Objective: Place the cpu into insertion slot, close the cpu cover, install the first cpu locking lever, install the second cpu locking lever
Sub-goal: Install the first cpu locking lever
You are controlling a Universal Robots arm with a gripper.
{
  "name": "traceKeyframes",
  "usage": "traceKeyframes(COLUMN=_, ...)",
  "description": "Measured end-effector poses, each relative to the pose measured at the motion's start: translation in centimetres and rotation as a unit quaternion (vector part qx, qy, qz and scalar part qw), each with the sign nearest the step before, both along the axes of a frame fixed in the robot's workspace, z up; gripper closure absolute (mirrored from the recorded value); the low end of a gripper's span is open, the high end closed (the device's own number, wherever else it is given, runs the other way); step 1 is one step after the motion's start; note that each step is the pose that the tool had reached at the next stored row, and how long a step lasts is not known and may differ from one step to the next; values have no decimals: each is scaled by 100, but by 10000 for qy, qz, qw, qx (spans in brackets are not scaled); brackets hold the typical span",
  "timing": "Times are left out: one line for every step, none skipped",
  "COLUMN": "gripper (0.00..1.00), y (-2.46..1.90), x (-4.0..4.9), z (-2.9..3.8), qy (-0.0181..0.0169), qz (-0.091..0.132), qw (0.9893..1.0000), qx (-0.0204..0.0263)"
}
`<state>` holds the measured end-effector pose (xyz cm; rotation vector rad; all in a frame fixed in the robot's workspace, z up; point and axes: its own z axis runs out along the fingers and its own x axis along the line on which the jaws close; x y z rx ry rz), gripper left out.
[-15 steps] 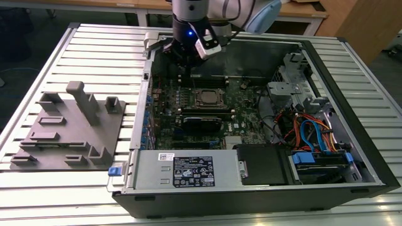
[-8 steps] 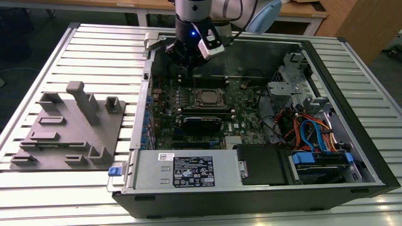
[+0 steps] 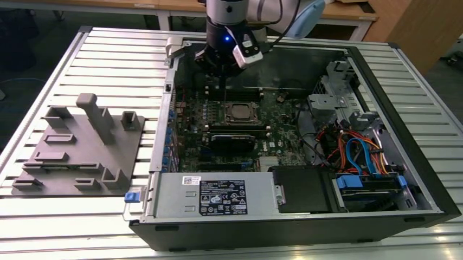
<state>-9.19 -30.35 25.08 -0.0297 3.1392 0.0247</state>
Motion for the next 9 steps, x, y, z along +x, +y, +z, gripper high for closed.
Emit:
traceKeyframes(gripper=90, y=0, x=9, z=0, qy=0, qz=0, qw=10000, qx=0)
traceKeyframes(gripper=90, y=0, x=18, z=0, qy=0, qz=0, qw=10000, qx=0)
traceKeyframes(gripper=90, y=0, x=26, z=0, qy=0, qz=0, qw=10000, qx=0)
traceKeyframes(gripper=90, y=0, x=34, z=0, qy=0, qz=0, qw=10000, qx=0)
traceKeyframes(gripper=90, y=0, x=42, z=0, qy=0, qz=0, qw=10000, qx=0)
traceKeyframes(gripper=90, y=0, x=49, z=0, qy=0, qz=0, qw=10000, qx=0)
traceKeyframes(gripper=90, y=0, x=58, z=0, qy=0, qz=0, qw=10000, qx=0)
traceKeyframes(gripper=90, y=0, x=65, z=0, qy=0, qz=1, qw=10000, qx=0)
traceKeyframes(gripper=90, y=0, x=70, z=0, qy=0, qz=0, qw=10000, qx=0)
